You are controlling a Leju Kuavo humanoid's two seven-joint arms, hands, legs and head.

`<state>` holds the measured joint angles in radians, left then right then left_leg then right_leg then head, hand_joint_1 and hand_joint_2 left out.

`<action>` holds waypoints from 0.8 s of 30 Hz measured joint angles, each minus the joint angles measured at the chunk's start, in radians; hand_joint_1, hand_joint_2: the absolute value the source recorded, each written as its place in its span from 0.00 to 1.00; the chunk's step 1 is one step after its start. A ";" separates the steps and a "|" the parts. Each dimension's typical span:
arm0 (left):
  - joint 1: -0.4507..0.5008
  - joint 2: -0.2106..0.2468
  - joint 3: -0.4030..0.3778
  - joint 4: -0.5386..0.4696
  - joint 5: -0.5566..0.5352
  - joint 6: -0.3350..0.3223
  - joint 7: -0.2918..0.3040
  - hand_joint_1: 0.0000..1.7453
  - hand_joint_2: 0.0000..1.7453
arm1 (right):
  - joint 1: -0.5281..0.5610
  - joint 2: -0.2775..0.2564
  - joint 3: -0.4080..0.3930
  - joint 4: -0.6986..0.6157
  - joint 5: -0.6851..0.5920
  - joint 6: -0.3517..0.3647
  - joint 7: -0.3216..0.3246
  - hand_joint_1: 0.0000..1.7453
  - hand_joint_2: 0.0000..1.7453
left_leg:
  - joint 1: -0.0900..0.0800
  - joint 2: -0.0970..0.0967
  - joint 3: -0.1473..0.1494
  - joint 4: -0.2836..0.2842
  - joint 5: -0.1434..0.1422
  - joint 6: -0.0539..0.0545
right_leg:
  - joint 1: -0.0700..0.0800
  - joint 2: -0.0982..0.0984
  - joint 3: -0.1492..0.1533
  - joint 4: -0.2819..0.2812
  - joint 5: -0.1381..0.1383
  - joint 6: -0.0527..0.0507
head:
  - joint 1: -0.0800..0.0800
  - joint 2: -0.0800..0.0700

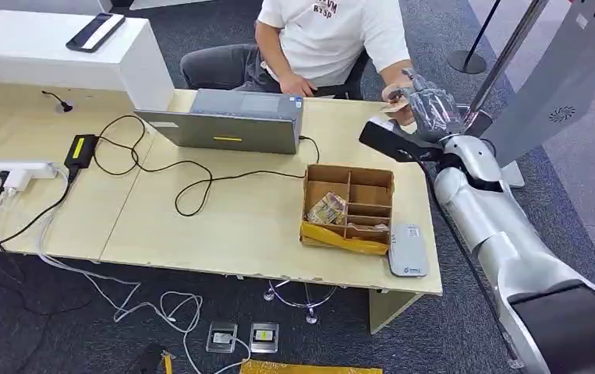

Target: Pass the card to the sensor for recognition and then transmit it.

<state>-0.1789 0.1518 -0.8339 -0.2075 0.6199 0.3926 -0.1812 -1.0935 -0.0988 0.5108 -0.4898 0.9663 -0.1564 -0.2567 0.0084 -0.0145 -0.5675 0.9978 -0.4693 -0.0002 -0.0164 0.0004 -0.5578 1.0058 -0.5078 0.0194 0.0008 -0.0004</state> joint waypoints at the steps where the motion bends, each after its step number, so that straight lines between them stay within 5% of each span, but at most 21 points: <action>1: 0.000 0.000 -0.002 0.000 0.000 0.000 0.000 0.00 1.00 | 0.001 0.000 0.002 0.006 -0.003 -0.007 0.006 0.00 1.00 | 0.000 0.000 0.000 0.000 0.000 0.000 | 0.000 0.000 0.000 0.000 0.000 0.000 | 0.000 0.000; 13: 0.001 0.000 -0.010 0.000 0.003 0.011 0.000 0.00 1.00 | 0.003 0.000 -0.013 0.005 -0.229 -0.084 -0.085 0.00 1.00 | 0.000 0.000 0.000 0.000 0.000 0.000 | 0.000 0.001 0.000 0.000 0.000 0.000 | -0.001 0.000; 18: 0.004 0.000 -0.011 0.000 0.010 0.012 0.000 0.00 1.00 | 0.022 -0.002 -0.042 -0.060 -0.434 0.031 -0.101 0.00 1.00 | 0.000 0.000 0.001 0.000 0.000 0.000 | 0.000 0.001 0.000 0.000 0.000 0.000 | 0.000 0.000; 21: 0.010 0.000 -0.010 0.000 0.022 0.011 -0.003 0.00 1.00 | 0.088 -0.015 -0.061 -0.194 -0.657 0.188 -0.041 0.00 1.00 | 0.000 0.000 0.002 0.000 0.000 0.000 | 0.000 0.001 0.001 0.000 0.000 0.000 | 0.000 0.000; 24: 0.014 0.000 -0.010 0.000 0.029 0.011 -0.003 0.00 1.00 | 0.186 -0.042 -0.073 -0.354 -0.744 0.252 0.020 0.00 1.00 | 0.000 0.000 0.001 0.000 0.000 0.000 | 0.000 0.000 0.000 0.000 0.000 0.000 | -0.001 0.000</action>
<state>-0.1645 0.1522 -0.8442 -0.2075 0.6485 0.4036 -0.1843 -0.9075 -0.1407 0.4379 -0.8436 0.2220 0.0957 -0.2366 0.0085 -0.0142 -0.5663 0.9980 -0.4694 -0.0002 -0.0165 0.0009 -0.5575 1.0055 -0.5078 0.0194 0.0000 -0.0004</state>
